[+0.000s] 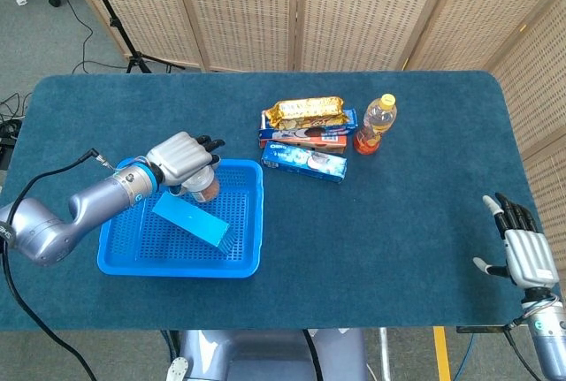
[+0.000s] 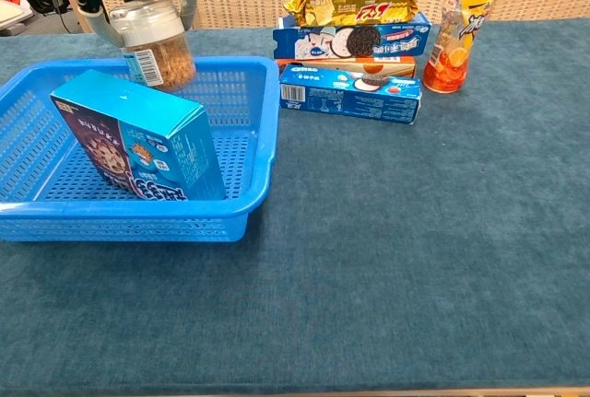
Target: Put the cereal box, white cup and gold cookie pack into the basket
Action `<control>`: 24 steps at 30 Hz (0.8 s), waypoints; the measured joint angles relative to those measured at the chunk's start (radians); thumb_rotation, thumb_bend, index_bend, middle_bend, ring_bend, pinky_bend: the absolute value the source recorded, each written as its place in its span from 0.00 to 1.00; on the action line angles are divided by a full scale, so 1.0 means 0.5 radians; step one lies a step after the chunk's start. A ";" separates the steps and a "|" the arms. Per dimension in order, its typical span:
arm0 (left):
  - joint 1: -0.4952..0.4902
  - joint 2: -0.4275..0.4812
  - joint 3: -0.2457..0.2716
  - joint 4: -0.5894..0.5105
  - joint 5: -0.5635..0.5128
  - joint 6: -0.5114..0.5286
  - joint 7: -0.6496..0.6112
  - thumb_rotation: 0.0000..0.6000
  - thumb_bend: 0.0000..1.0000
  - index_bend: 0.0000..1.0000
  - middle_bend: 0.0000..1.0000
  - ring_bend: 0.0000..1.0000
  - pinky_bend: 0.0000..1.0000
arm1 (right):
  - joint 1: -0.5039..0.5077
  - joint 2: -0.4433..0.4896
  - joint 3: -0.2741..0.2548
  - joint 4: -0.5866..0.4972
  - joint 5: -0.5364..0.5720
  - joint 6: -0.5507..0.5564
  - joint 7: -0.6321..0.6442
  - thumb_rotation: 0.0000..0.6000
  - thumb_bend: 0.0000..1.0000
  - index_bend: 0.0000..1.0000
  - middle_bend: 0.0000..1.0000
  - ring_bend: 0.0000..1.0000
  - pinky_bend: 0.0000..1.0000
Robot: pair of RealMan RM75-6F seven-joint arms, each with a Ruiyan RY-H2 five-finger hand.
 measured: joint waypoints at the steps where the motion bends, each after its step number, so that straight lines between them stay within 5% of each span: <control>1: -0.001 -0.002 0.003 0.007 0.003 0.003 0.002 1.00 0.25 0.47 0.03 0.06 0.37 | 0.001 -0.002 -0.001 0.002 0.000 -0.003 0.000 1.00 0.16 0.00 0.00 0.00 0.05; 12: -0.070 -0.027 0.096 0.070 -0.038 -0.032 0.041 1.00 0.15 0.10 0.00 0.00 0.23 | 0.004 -0.011 0.000 0.017 0.001 0.000 0.008 1.00 0.16 0.00 0.00 0.00 0.04; 24: -0.092 -0.065 0.133 0.134 -0.107 0.046 0.038 1.00 0.15 0.06 0.00 0.00 0.18 | 0.007 -0.012 -0.004 0.018 0.005 -0.012 0.005 1.00 0.16 0.00 0.00 0.00 0.04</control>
